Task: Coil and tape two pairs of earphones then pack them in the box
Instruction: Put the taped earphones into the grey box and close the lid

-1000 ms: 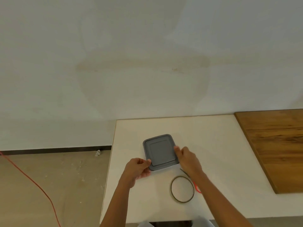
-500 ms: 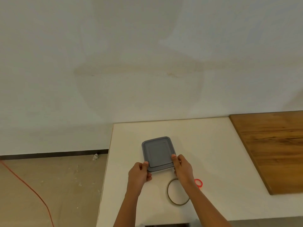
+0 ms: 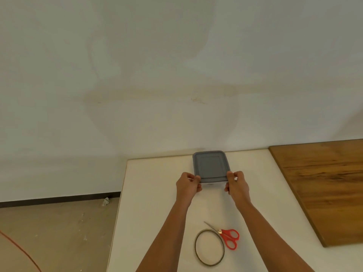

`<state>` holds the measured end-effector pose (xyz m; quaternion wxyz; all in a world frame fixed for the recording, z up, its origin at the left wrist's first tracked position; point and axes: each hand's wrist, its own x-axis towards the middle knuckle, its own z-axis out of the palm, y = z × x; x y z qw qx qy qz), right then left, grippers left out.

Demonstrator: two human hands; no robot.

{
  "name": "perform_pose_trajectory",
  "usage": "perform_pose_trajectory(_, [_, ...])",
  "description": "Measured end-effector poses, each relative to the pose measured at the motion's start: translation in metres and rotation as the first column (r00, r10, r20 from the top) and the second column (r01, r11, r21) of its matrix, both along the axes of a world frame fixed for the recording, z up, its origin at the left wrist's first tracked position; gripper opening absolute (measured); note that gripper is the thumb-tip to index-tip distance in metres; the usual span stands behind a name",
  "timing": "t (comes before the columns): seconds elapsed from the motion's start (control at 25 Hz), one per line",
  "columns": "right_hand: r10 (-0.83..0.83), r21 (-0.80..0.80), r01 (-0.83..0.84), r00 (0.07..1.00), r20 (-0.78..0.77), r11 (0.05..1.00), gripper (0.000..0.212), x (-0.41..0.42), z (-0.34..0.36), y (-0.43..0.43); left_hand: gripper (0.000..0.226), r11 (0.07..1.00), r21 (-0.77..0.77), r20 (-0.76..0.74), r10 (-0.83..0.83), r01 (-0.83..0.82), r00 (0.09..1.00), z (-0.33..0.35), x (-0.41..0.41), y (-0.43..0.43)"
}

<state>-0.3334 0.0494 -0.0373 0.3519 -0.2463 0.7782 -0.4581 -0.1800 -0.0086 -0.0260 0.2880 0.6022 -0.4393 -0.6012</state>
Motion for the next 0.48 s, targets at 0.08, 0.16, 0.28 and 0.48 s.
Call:
perform_pose_trajectory(0.08, [-0.005,0.011,0.005,1.000,0.001,1.000,0.027,-0.008,-0.005,-0.002,0.013,1.000,-0.013,-0.002,0.003,-0.003,1.000,-0.005,-0.008,-0.004])
perform_pose_trajectory(0.16, [-0.008,0.023,0.009,1.000,-0.008,1.000,0.029,-0.012,-0.010,-0.002,0.014,1.000,-0.024,0.007,-0.002,0.002,1.000,-0.007,-0.011,-0.004])
perform_pose_trajectory(0.28, [-0.009,0.045,0.009,1.000,-0.011,0.999,0.035,-0.012,-0.007,0.002,0.017,1.000,-0.001,0.017,-0.023,0.023,1.000,-0.006,-0.009,-0.002])
perform_pose_trajectory(0.48, [0.152,0.209,-0.100,0.956,-0.249,0.973,0.035,-0.004,0.004,0.044,0.019,0.996,0.055,0.135,-0.077,0.070,0.988,-0.005,0.028,0.020])
